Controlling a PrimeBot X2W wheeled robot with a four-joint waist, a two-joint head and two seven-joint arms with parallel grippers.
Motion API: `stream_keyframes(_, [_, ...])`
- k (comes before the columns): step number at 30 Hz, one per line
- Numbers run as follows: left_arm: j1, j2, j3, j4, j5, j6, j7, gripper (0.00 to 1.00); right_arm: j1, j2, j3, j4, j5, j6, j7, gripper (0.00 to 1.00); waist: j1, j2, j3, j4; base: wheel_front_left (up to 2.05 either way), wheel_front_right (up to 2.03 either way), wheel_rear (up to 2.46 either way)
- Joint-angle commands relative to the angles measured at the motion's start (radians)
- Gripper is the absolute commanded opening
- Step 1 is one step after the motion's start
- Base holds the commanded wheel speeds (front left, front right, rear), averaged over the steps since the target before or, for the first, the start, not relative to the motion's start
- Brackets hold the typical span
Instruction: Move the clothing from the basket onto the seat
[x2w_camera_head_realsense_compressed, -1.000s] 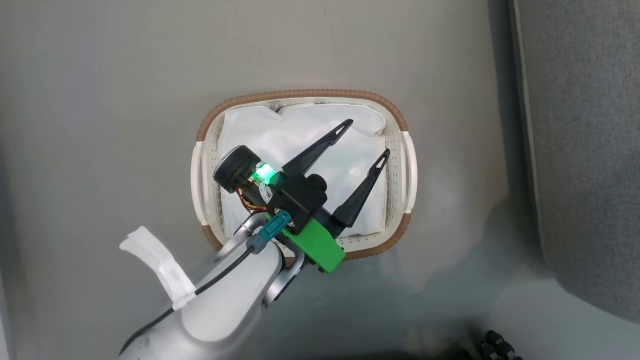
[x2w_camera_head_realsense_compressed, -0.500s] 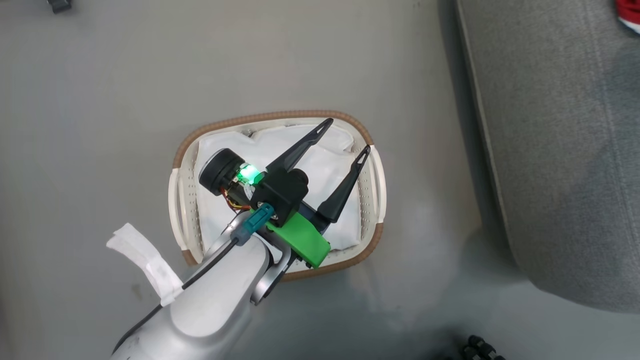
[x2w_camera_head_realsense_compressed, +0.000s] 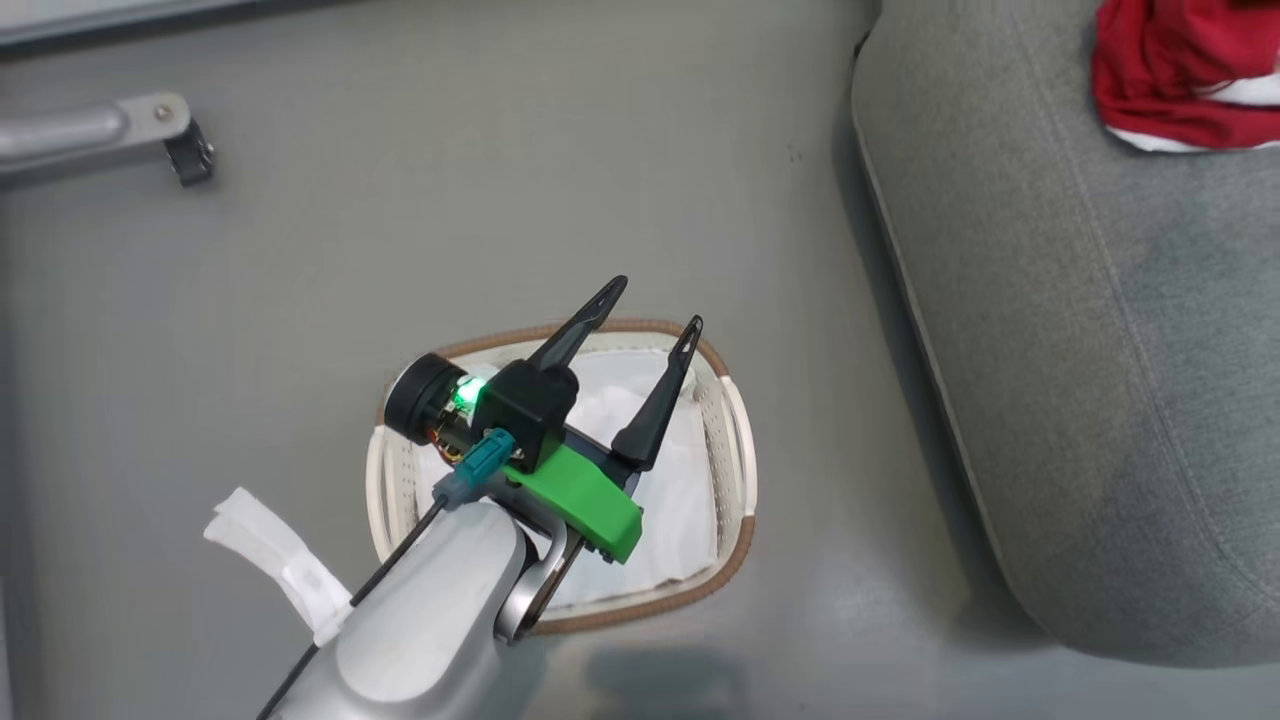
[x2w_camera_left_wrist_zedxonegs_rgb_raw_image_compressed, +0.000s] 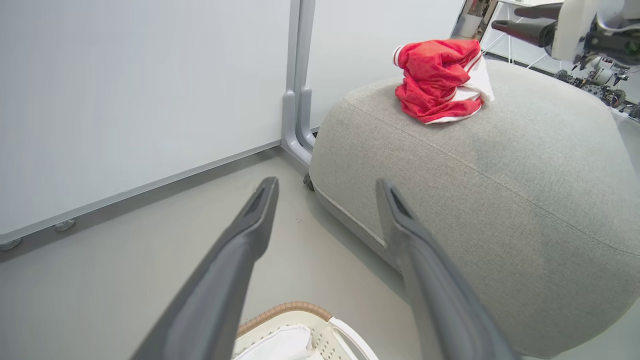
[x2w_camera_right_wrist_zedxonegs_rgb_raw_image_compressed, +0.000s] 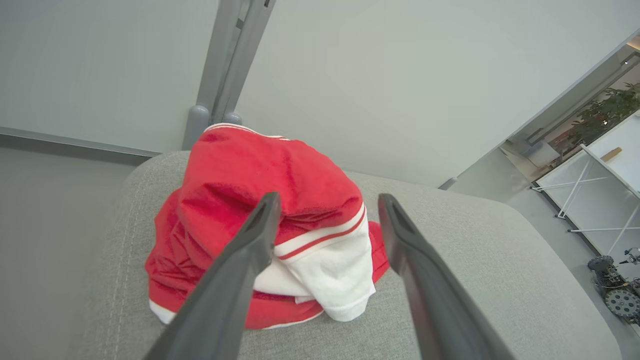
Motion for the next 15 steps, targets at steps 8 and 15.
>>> stream_keyframes(8, [0.096, -0.011, 0.086, -0.017, 0.004, 0.018, -0.004, 1.0, 0.025, 0.029, 0.07, -0.004, 0.043, -0.001, -0.006, 1.0, 0.0, 0.0, -0.17, 0.06, 0.0, 0.0, 0.0])
stream_keyframes(15, [0.167, -0.007, 0.183, -0.025, 0.013, 0.036, -0.003, 1.0, 0.09, 0.092, 0.113, -0.073, 0.131, -0.001, -0.006, 1.0, 0.0, 0.0, -0.226, 0.093, 0.0, 0.0, 0.0])
